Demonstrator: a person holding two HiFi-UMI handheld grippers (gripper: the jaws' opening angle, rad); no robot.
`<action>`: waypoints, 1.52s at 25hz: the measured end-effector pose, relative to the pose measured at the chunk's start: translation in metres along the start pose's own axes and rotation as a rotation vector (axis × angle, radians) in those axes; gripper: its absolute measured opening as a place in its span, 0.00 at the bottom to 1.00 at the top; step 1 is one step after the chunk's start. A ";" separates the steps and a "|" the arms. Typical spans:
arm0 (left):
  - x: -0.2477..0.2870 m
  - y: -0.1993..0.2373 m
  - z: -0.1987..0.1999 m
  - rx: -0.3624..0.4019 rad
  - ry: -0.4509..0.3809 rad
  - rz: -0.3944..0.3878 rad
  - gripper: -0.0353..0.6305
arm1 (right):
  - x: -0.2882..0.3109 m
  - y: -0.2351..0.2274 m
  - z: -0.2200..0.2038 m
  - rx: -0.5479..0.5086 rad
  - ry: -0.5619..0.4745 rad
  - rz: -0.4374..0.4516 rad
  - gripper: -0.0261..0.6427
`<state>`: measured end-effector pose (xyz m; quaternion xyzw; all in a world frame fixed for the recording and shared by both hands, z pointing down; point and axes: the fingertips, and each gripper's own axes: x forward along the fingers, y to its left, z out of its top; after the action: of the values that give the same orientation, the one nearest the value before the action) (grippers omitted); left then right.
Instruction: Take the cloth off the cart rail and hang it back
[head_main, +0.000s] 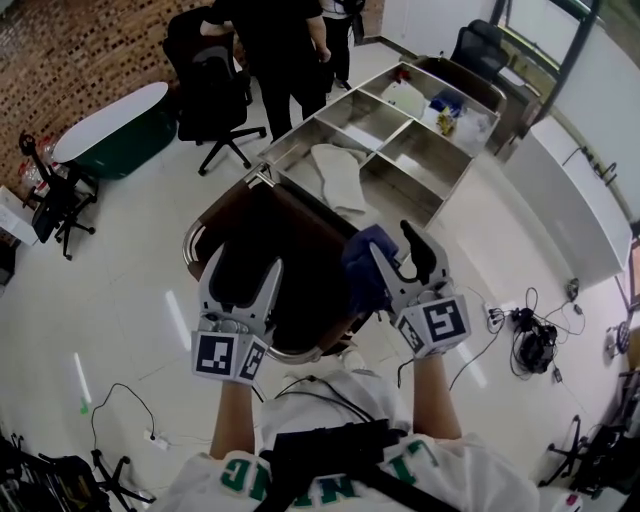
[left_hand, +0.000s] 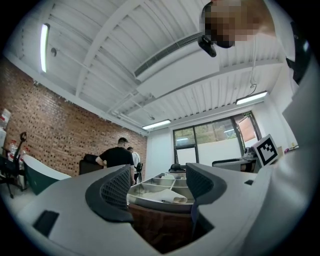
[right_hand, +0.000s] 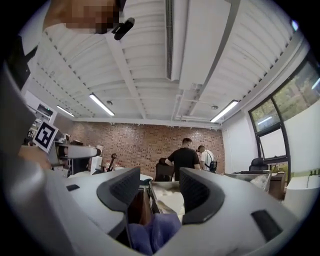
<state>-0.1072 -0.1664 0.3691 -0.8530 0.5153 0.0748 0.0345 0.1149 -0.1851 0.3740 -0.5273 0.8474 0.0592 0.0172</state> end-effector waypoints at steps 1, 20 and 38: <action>-0.001 0.001 0.000 0.000 0.001 0.005 0.57 | 0.005 0.003 0.005 0.012 -0.020 0.003 0.45; -0.006 0.018 0.008 0.024 -0.014 0.069 0.57 | 0.059 0.070 0.030 0.005 -0.136 0.165 0.62; 0.021 -0.003 0.009 0.021 -0.036 0.016 0.57 | 0.051 0.052 0.023 0.006 -0.065 0.147 0.61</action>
<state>-0.0963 -0.1820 0.3565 -0.8471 0.5220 0.0849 0.0520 0.0455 -0.2050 0.3512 -0.4613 0.8831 0.0746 0.0418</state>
